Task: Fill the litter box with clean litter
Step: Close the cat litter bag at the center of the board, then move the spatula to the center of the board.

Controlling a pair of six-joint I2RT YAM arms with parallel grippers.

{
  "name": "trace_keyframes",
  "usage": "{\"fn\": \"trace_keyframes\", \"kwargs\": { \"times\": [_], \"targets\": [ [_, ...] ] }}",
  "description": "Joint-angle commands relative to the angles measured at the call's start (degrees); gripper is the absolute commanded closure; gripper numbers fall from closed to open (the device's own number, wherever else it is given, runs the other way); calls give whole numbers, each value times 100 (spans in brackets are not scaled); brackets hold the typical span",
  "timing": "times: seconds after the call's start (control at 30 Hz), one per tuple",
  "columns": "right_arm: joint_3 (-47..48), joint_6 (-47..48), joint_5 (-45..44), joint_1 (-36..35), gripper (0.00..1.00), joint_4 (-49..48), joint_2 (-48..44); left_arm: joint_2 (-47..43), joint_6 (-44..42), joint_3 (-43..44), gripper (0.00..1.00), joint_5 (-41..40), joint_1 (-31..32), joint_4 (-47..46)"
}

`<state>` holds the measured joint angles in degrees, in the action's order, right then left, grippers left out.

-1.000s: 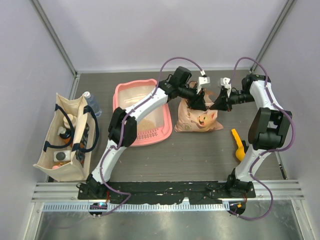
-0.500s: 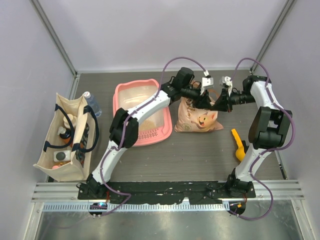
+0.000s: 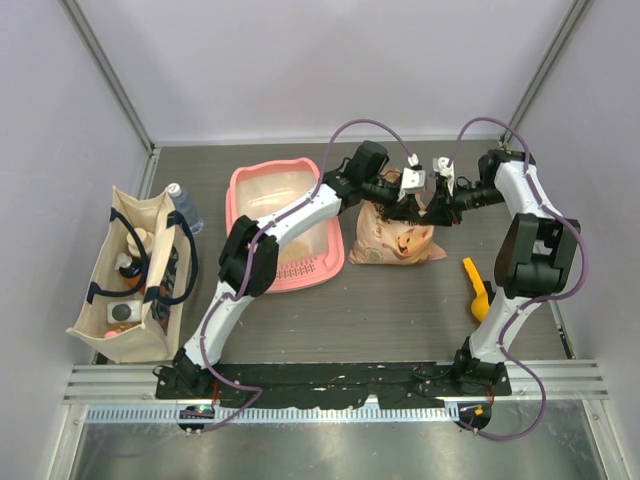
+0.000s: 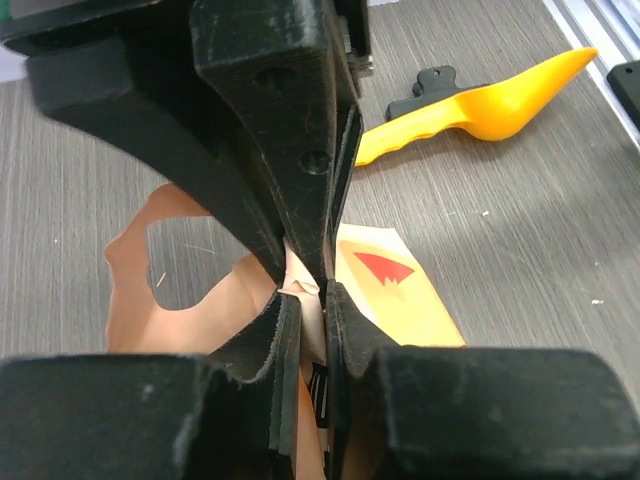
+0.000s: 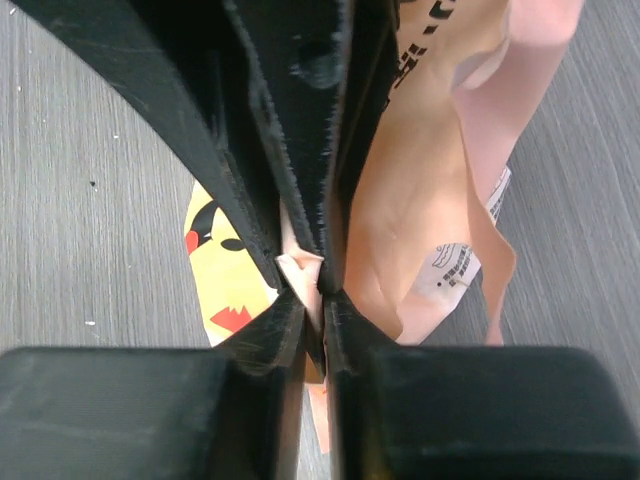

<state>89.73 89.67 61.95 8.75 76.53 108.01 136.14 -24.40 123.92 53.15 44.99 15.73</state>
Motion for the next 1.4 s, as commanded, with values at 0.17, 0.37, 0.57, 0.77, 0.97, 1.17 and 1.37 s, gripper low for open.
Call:
{"fn": "trace_keyframes", "kwargs": {
  "times": [0.17,0.37,0.57,0.77,0.97,1.17,1.37],
  "targets": [
    [527,68,-727,-208,41,951,-780,44,-514,246,100,91,177,265],
    [607,-318,-1115,64,34,960,-1396,115,181,405,100,56,10,-218],
    [1063,-1713,-720,1337,33,960,-1239,124,1568,203,100,56,-78,-1000],
    [12,-1742,-1887,2130,30,653,-1518,89,3218,19,100,-94,-140,-1466],
    [-2072,-2084,-2880,2464,30,-621,-2362,36,4327,-8,100,-471,-192,-1397],
    [-2847,-2901,-3391,2508,36,-1780,-2468,-70,5094,-175,100,-612,-193,-1546],
    [-2830,-3920,-4085,2508,47,-2467,-2179,-166,4823,-271,100,-797,-175,-1731]
  ]
}}
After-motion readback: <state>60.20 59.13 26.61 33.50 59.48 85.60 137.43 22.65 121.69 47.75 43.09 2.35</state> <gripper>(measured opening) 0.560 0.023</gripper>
